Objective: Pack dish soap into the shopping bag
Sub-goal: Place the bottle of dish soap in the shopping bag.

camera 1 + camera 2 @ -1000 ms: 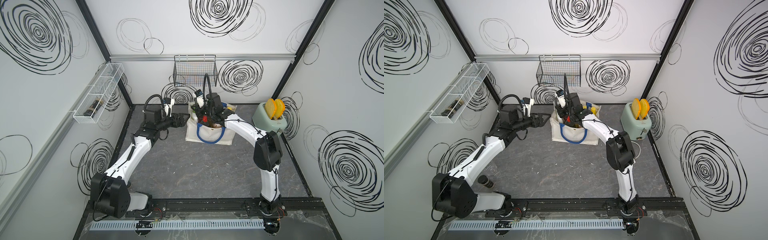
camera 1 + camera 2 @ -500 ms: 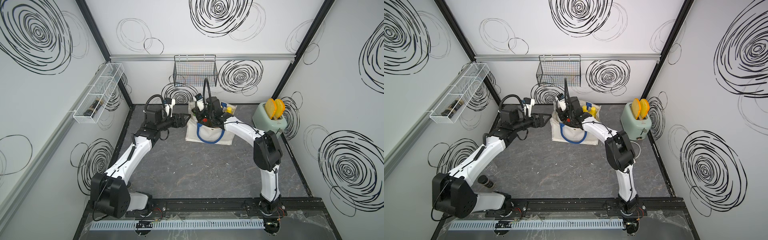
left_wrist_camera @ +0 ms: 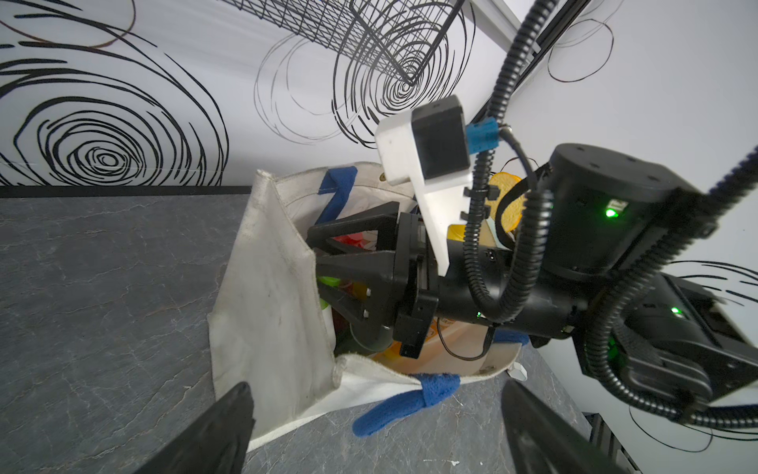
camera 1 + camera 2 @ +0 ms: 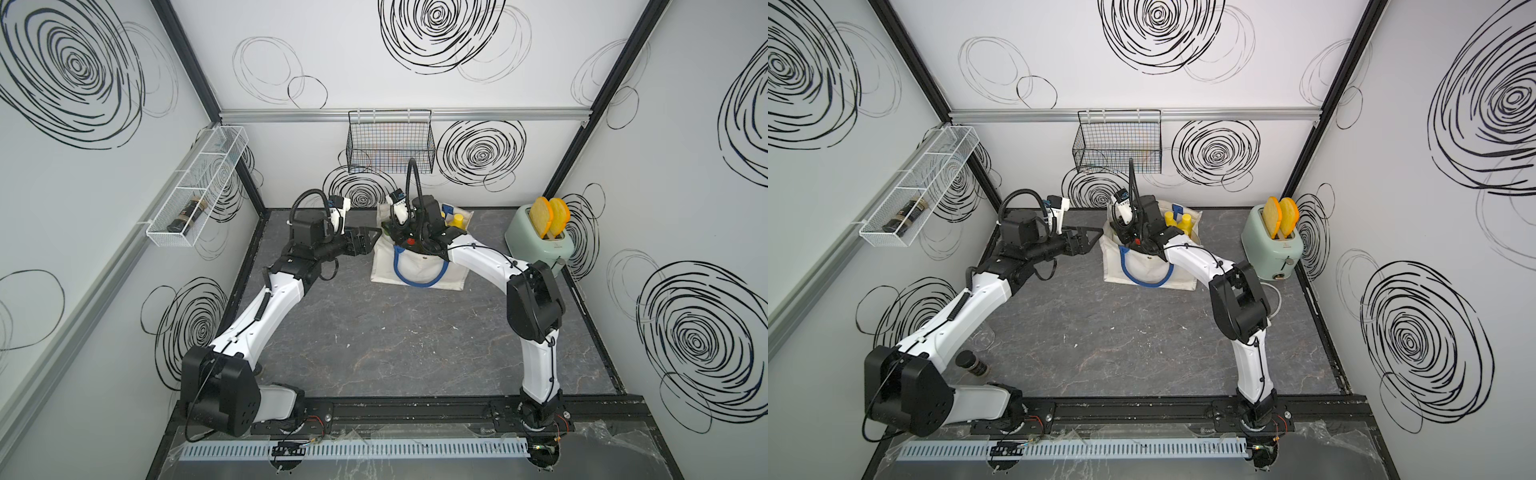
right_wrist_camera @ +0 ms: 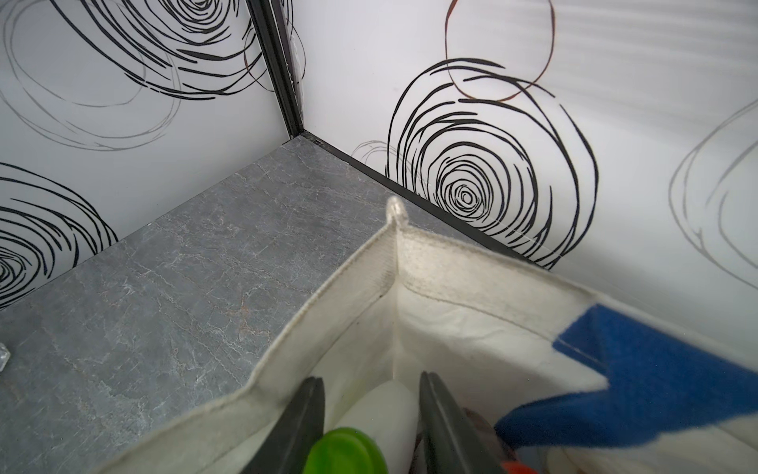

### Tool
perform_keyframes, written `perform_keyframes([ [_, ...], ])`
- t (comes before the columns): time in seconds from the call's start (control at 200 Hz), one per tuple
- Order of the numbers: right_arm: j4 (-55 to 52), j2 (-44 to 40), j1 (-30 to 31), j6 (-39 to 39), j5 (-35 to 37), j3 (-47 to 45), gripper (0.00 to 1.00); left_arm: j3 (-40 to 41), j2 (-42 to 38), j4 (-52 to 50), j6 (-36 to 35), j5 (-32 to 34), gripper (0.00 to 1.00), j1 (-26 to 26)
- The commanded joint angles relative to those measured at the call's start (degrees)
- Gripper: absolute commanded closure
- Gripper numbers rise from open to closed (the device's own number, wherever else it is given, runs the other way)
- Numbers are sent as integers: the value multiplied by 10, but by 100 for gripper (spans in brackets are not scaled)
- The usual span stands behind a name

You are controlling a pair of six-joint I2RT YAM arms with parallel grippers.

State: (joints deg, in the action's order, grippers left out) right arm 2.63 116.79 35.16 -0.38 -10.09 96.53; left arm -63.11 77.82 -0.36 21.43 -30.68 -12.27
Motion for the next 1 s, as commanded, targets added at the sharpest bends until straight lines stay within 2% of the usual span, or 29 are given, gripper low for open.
perform_keyframes([
  [0.0, 59, -45, 1, -2, -1, 1, 50, -16, 0, 4, -10, 4, 4, -3],
  [0.365, 42, -78, 3, -9, 2, 18, 37, -16, -1, 3, -13, 10, 4, -2],
  [0.74, 4, -83, 3, -19, -1, 53, 32, -17, 0, 1, -15, 11, 4, -2],
  [0.996, -6, -55, 1, -20, -39, 52, 30, -17, 3, 0, -16, 12, 4, -2],
])
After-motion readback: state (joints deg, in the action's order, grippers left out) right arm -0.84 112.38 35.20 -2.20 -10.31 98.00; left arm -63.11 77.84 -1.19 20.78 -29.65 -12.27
